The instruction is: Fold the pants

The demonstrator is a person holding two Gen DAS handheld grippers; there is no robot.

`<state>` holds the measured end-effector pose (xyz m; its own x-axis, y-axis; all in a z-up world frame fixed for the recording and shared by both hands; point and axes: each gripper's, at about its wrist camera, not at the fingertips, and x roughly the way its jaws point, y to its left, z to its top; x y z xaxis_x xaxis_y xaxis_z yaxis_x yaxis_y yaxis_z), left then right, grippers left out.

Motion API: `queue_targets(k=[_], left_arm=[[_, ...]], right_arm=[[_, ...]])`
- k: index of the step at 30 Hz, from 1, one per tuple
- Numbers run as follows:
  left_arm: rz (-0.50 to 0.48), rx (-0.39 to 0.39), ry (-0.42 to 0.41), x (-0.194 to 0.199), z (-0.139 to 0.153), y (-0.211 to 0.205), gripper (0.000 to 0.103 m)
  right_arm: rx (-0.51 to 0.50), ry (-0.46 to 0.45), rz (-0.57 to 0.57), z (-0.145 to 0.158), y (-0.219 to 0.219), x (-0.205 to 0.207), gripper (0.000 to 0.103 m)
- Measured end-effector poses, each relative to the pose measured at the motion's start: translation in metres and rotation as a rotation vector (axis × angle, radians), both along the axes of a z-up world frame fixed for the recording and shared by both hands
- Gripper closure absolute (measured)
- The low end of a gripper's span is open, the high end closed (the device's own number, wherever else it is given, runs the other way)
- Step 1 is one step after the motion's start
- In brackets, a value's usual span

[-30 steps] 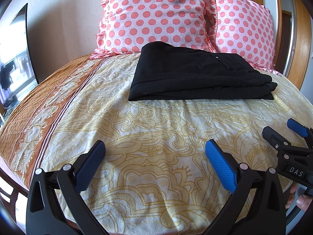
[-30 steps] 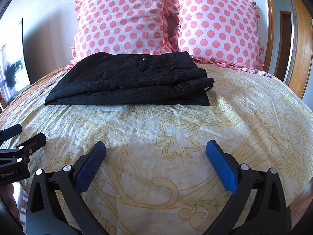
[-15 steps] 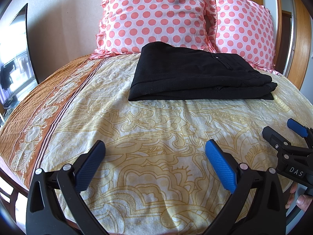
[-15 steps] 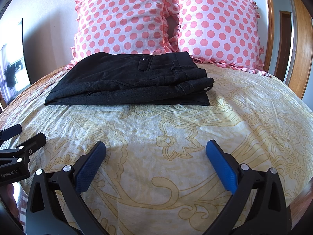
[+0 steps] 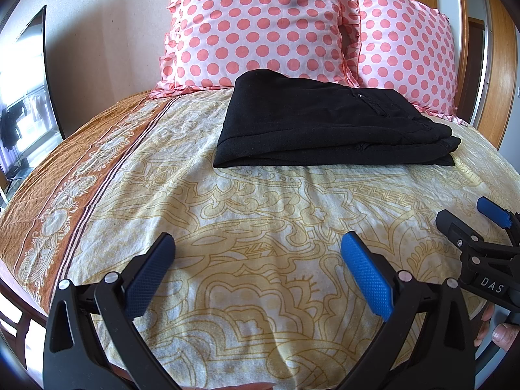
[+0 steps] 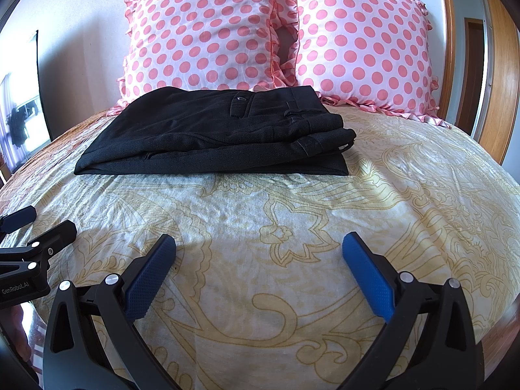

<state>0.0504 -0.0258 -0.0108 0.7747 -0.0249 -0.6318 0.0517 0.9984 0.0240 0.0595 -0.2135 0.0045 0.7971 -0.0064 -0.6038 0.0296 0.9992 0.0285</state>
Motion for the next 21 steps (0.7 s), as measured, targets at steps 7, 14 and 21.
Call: queue_targets(k=[7, 14, 21], left_arm=[[0.001, 0.0, 0.002, 0.0, 0.0001, 0.0001, 0.002], [-0.012, 0.0, -0.005, -0.0008, -0.0001, 0.0005, 0.002], [-0.012, 0.0, -0.005, -0.0013, -0.0003, 0.0008, 0.002]], right_arm=[[0.0, 0.0, 0.0, 0.0, 0.0002, -0.0001, 0.001], [0.0, 0.0, 0.0, 0.0, 0.0002, -0.0001, 0.001], [0.0, -0.001, 0.0, -0.0001, 0.0003, -0.0002, 0.001]])
